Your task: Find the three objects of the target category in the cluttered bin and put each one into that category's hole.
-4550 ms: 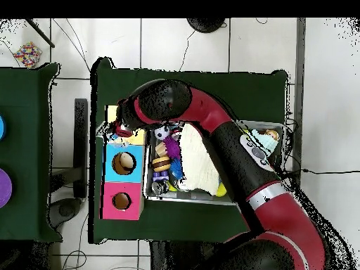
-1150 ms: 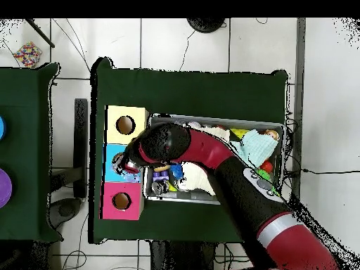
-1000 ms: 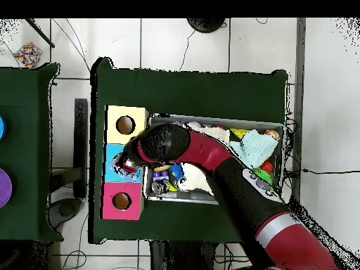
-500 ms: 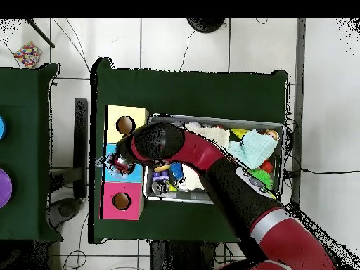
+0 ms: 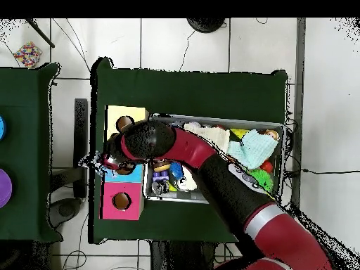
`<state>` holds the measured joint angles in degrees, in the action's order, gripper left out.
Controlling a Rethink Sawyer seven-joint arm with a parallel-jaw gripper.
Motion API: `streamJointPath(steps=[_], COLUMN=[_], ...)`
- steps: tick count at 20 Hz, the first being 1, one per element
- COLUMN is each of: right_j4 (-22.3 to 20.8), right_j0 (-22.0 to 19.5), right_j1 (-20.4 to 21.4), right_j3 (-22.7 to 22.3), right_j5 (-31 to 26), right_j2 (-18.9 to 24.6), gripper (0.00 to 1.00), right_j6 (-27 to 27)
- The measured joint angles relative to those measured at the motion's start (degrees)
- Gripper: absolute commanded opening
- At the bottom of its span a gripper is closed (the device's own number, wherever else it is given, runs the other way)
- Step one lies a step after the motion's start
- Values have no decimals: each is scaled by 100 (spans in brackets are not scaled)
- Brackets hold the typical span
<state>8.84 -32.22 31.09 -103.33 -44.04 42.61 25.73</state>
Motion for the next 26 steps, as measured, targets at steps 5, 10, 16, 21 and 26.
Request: streamJointPath(steps=[5, 10, 16, 21, 26], right_j4=[-135, -537, -799, -855, -854], right_j0=[86, 360, 494, 497, 457], right_j1=[88, 146, 142, 134, 117], right_j3=[191, 644, 870, 962, 973], right_j5=[-199, -549, -554, -555, -555], right_j2=[2, -97, -102, -103, -101], gripper=[0, 0, 0, 0, 0], right_j6=[0, 0, 0, 0, 0])
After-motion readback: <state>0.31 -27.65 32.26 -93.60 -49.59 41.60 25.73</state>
